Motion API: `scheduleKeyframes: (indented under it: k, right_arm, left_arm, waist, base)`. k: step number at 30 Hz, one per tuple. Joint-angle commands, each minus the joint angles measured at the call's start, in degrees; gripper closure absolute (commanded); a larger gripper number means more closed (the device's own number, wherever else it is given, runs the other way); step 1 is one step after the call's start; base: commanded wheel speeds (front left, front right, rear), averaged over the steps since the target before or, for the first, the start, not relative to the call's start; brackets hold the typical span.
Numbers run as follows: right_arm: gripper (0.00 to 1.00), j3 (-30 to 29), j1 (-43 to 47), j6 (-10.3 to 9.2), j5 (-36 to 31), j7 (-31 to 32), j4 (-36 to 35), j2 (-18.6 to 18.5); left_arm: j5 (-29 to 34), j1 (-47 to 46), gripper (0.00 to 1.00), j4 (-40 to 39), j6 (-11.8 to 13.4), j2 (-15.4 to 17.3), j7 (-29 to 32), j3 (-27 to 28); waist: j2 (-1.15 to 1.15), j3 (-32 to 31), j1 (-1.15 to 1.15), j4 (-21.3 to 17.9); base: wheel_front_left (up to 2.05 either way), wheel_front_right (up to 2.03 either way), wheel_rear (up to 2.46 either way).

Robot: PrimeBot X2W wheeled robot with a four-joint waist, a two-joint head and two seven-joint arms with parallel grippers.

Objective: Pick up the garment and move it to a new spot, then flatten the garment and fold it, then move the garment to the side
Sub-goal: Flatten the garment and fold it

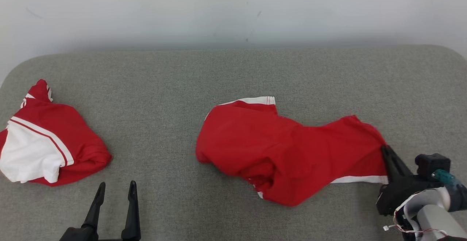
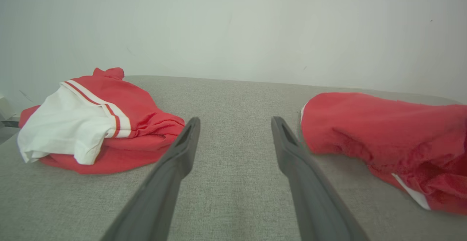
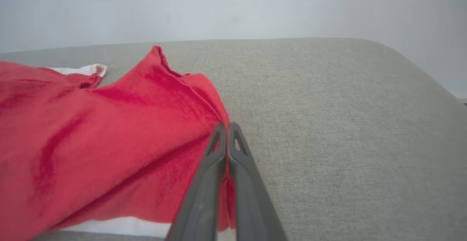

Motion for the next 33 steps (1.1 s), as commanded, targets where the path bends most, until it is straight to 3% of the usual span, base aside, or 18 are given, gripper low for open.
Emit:
scheduleKeyframes:
  k: [1,3,4,5,13,24,33]
  right_arm:
    - [1.00,-0.6,-0.9,-0.15,0.8,-0.1,0.5,-0.7]
    - [1.00,-1.0,-1.4,-0.14,1.1,0.3,1.9,-1.2]
    - [0.85,-0.9,-1.6,-0.15,1.0,0.3,2.5,-1.4]
    - [0.02,-0.8,-2.1,-0.15,0.7,0.0,2.7,-1.6]
    - [0.00,-3.0,-2.3,-0.15,-1.7,-2.7,-0.4,-1.1]
    - [0.00,-7.4,7.2,-0.14,-7.6,-2.8,-23.0,6.1]
    - [0.00,-8.1,15.6,-0.15,-8.4,-2.8,-32.6,11.9]
  left_arm:
    - [-0.1,-0.4,0.00,0.1,-0.1,-0.2,-0.2,-0.1]
    - [-0.2,-0.5,0.00,0.2,0.0,-0.2,-0.2,-0.2]
    - [-0.2,-0.5,0.00,0.3,0.0,-0.2,-0.2,-0.3]
    - [-0.2,-0.5,0.00,0.4,0.0,-0.2,-0.2,-0.4]
    - [-0.5,-0.2,0.00,0.8,0.0,0.0,-0.2,-0.6]
    - [-0.9,-0.4,0.00,0.8,0.0,0.3,-0.2,-1.4]
    - [-1.2,-1.2,0.00,1.5,0.0,0.7,-0.2,-3.5]
  waist:
    - [0.00,0.1,0.00,0.0]
    - [0.00,0.2,0.00,-0.1]
    - [0.00,0.2,0.00,-0.2]
    - [0.00,0.2,0.00,-0.3]
    - [0.00,-0.7,0.00,-1.3]
    - [0.00,-0.7,0.00,-3.1]
    - [0.00,-0.2,0.00,-3.4]
  base:
    - [0.00,0.00,0.00]
    - [0.00,0.00,0.00]
    - [0.00,0.00,0.00]
    - [0.00,0.00,0.00]
    - [0.00,0.00,0.00]
    - [0.00,0.00,0.00]
    - [0.00,0.00,0.00]
